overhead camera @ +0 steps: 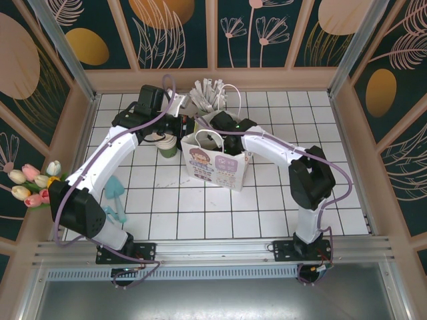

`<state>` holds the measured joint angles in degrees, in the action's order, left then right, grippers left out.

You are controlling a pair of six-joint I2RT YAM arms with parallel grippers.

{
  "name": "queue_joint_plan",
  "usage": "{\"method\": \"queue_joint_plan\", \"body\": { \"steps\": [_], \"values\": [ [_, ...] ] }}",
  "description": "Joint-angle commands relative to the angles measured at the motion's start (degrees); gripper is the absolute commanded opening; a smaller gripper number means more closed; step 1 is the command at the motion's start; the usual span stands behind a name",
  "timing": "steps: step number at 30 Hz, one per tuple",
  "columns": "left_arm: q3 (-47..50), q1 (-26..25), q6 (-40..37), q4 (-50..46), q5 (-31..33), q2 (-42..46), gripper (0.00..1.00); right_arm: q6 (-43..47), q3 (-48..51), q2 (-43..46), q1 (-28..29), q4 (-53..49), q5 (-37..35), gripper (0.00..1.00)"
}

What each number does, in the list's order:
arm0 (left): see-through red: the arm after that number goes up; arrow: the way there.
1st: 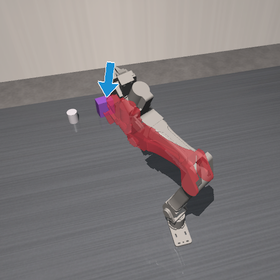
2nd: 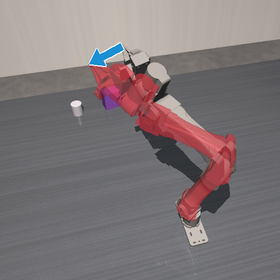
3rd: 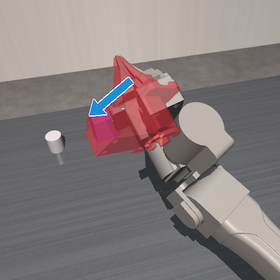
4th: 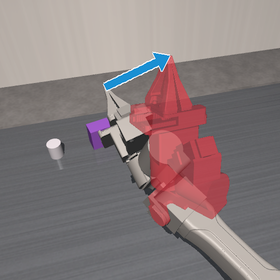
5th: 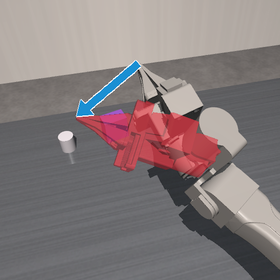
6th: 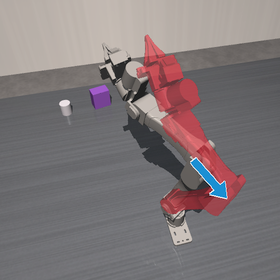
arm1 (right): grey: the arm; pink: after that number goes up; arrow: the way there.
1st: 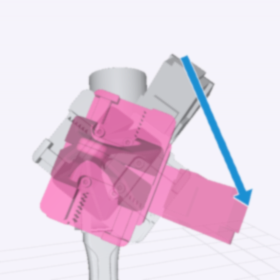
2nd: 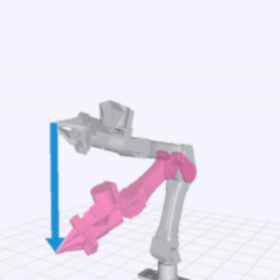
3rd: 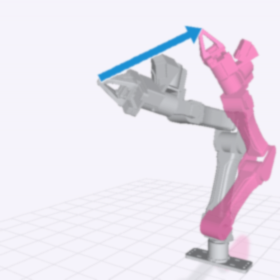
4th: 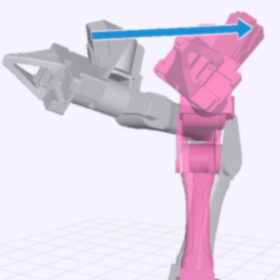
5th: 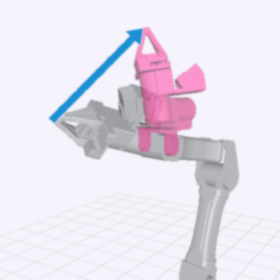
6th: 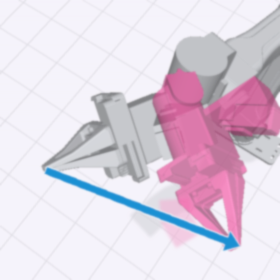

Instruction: Pack the takeout coffee

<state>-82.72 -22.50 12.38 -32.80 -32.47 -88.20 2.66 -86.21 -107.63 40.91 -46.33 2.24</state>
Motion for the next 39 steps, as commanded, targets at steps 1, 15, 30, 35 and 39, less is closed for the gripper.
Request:
{"method": "queue_joint_plan", "body": {
  "steps": [1, 15, 30, 35, 39],
  "values": [
    [0.6, 0.5, 1.2, 0.4, -0.5, 2.8, 0.00, -1.3, 0.0, -1.7, -1.3, -9.3, 0.4, 0.64],
    [0.8, 0.1, 6.4, 3.5, 0.5, 4.7, 0.00, 0.6, -9.0, 0.5, -1.2, -11.0, 4.9, 0.82],
    [1.7, -1.1, 8.3, 1.7, 0.8, 4.2, 0.00, 3.5, -14.6, 2.1, -1.2, -11.0, 6.0, 0.99],
    [2.7, -1.3, 10.0, 1.8, 1.9, 4.5, 0.00, 6.4, -15.3, 3.2, -1.2, -10.9, 8.8, 0.99],
    [3.0, -1.2, 10.7, 1.8, 2.5, 4.9, 0.00, 8.3, -17.7, 3.4, -1.3, -11.4, 7.7, 0.99]
  ]
}}
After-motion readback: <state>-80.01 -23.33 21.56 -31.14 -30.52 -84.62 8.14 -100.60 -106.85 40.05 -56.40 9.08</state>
